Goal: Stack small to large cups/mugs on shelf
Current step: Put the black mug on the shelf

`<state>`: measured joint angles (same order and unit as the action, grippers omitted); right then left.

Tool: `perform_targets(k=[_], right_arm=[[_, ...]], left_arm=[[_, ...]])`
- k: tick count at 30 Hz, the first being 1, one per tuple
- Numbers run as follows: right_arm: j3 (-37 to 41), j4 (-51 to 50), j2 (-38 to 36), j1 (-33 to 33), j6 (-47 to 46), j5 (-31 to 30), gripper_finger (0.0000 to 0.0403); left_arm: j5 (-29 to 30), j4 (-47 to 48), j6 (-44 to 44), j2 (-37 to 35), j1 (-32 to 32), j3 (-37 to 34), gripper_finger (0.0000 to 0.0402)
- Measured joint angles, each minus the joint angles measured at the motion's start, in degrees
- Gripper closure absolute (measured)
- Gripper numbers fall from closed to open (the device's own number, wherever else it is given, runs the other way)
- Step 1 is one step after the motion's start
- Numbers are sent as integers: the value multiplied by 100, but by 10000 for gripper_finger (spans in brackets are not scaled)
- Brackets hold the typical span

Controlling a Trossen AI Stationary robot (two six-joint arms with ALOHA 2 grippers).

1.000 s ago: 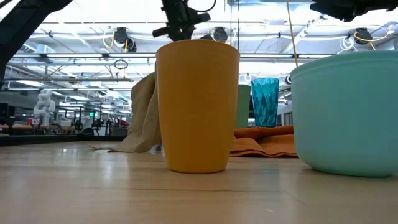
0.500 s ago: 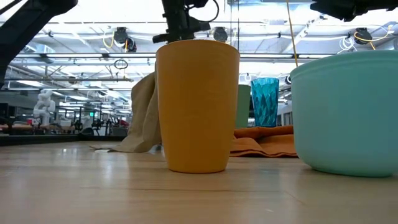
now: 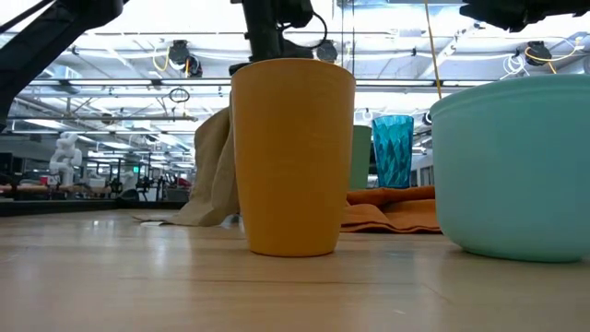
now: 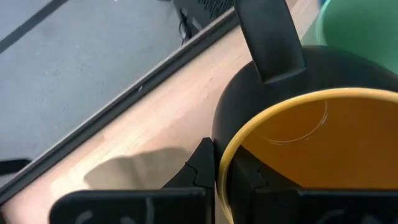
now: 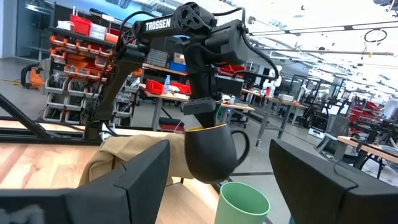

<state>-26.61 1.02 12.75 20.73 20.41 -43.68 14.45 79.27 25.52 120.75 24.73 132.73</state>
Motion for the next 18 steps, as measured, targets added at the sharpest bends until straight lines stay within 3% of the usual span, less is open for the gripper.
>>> perform_targets(k=[18], right_arm=[[0, -2, 0, 0, -16, 0, 138]], left_arm=[[-262, 366, -147, 401, -37, 0, 388]])
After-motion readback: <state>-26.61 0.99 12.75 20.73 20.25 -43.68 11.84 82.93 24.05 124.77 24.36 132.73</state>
